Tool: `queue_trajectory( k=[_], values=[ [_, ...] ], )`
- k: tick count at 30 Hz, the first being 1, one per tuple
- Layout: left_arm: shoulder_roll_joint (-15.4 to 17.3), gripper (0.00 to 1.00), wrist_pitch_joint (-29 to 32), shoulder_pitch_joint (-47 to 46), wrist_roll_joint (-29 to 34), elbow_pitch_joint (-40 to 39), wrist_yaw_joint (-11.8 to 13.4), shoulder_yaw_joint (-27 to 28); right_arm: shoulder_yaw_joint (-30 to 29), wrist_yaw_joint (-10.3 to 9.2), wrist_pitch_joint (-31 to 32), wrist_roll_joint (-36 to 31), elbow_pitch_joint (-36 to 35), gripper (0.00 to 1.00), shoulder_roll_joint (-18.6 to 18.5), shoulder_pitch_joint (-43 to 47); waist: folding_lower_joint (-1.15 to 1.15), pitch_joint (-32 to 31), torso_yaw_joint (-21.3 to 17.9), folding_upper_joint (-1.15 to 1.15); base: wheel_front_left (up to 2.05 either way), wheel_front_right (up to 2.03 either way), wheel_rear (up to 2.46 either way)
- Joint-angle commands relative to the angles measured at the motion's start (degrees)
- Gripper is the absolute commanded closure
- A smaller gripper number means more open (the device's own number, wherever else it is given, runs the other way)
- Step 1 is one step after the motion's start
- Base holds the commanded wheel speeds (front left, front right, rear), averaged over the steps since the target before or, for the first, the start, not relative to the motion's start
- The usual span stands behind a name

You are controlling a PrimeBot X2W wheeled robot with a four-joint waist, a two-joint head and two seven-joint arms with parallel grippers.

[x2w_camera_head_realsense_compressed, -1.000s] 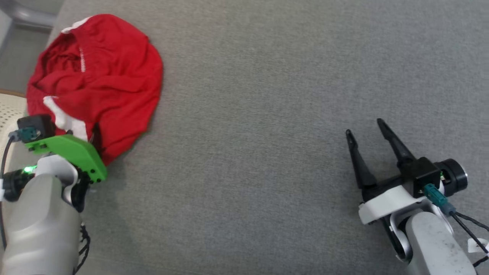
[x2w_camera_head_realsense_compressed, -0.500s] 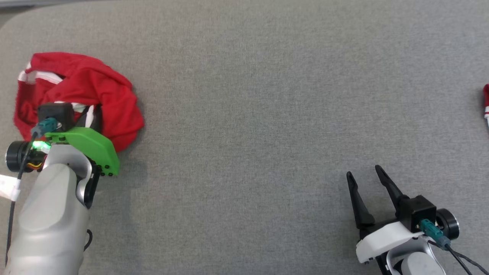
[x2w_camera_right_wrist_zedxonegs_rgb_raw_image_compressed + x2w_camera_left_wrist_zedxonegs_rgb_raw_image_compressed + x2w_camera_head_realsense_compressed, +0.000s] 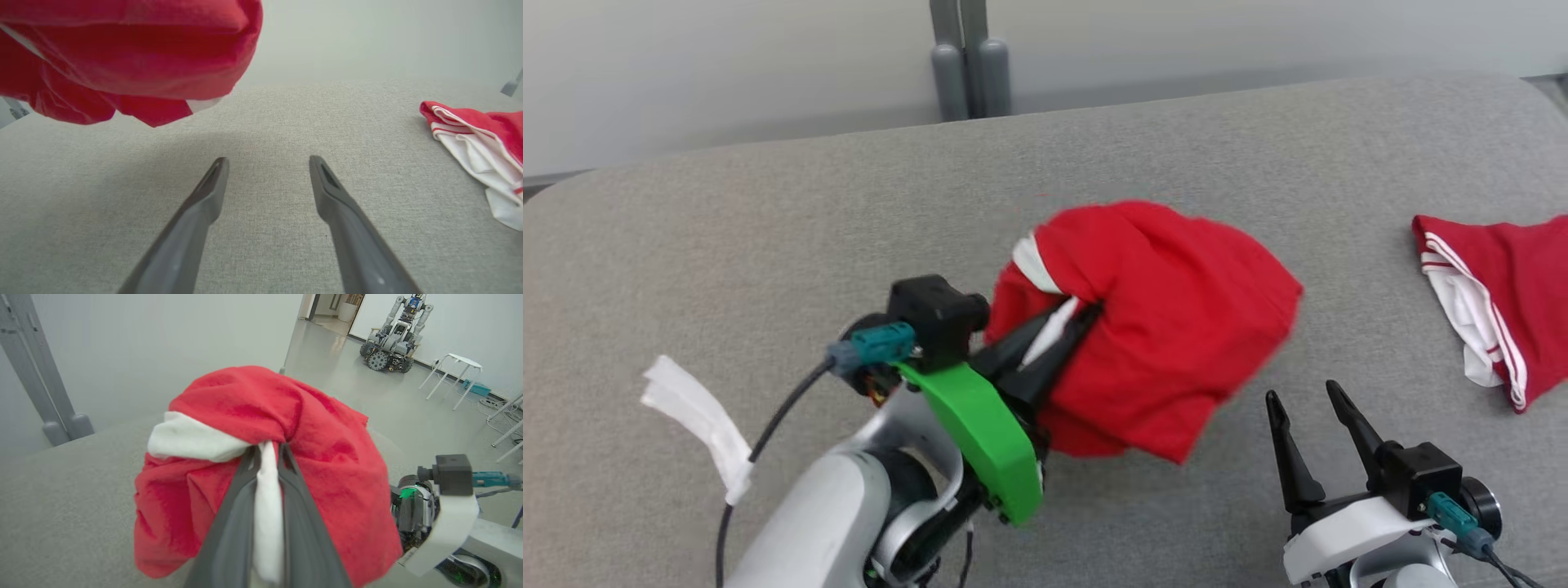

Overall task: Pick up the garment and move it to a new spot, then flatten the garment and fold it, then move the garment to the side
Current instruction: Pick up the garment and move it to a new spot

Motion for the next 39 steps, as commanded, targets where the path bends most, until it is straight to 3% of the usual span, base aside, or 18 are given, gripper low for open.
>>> queue_trajectory(
  k=[1, 3, 6, 13, 14, 16, 19, 23, 30, 33, 39],
  values=[
    [0.16, 1.0, 0.98, 1.32, -0.67, -0.12, 0.41, -0.33, -0.23, -0.03, -0.16, 0.44, -0.12, 0.0, -0.01, 0.22, 0.0, -0.45, -4.92, 0.0, 0.0, 0.0, 0.0],
    [-0.9, 1.0, 1.87, 3.05, -2.82, 1.84, 0.57, -1.25, -0.53, -0.03, -0.17, 0.85, -0.06, 0.0, 0.0, 0.48, 0.0, -0.21, -6.28, 0.0, 0.0, 0.0, 0.0],
    [0.84, 1.0, 1.24, 3.43, -0.88, 10.74, 0.98, -1.24, -0.42, -0.03, -0.17, 1.51, 0.21, 0.0, 0.02, 0.83, 0.0, 0.26, -8.33, 0.0, 0.0, 0.0, 0.0],
    [1.69, 0.98, -10.76, 0.77, 6.52, 34.97, 3.69, -0.67, 0.14, -0.03, -0.16, 2.36, 0.53, 0.0, 0.0, 1.36, 0.0, 0.26, -12.07, 0.0, 0.0, 0.0, 0.0],
    [1.34, 0.75, -12.82, 0.62, 6.93, 36.61, 3.83, -0.55, -0.06, -0.03, -0.16, 2.25, 0.47, 0.0, 0.0, 1.5, 0.0, 0.19, -12.17, 0.0, 0.0, 0.0, 0.0],
    [0.17, 0.0, -17.09, 1.02, 6.2, 39.19, 3.5, 0.24, -0.56, -0.03, -0.16, 1.99, 0.32, 0.0, 0.0, 1.96, 0.0, -0.16, -12.09, 0.0, 0.0, 0.0, 0.0],
    [0.3, 0.0, -23.72, 2.18, 6.55, 40.46, 3.9, 1.52, -1.51, -0.03, -0.17, 1.21, 0.15, 0.0, 0.0, 2.62, 0.0, -1.13, -11.31, 0.0, 0.0, 0.0, 0.0],
    [0.3, 0.0, -32.72, 5.85, 7.06, 37.8, 6.34, 3.58, -3.27, -0.03, -0.17, 0.44, -0.59, 0.0, -0.01, 4.05, 0.0, -3.25, -9.33, 0.0, 0.0, 0.0, 0.0],
    [-0.29, 0.0, -36.66, 17.17, 9.49, 24.33, 13.13, 10.17, -7.18, -0.03, -0.16, -1.4, -3.65, 0.0, 0.0, 6.77, 0.0, -6.47, -4.21, 0.0, 0.0, 0.0, 0.0],
    [-0.88, 0.0, -36.66, 23.33, 12.0, 19.1, 12.4, 13.76, -8.08, -0.02, -0.16, -2.29, -5.62, 0.0, 0.0, 7.82, 0.0, -7.06, -1.44, 0.0, 0.0, 0.0, 0.0],
    [-2.94, 0.0, -36.65, 31.18, 18.71, 16.18, 10.29, 22.4, -8.63, -0.03, -0.16, -3.68, -8.23, 0.0, -0.42, 9.2, 0.0, -8.31, 2.58, 0.0, 0.0, 0.0, 0.0]
  ],
)
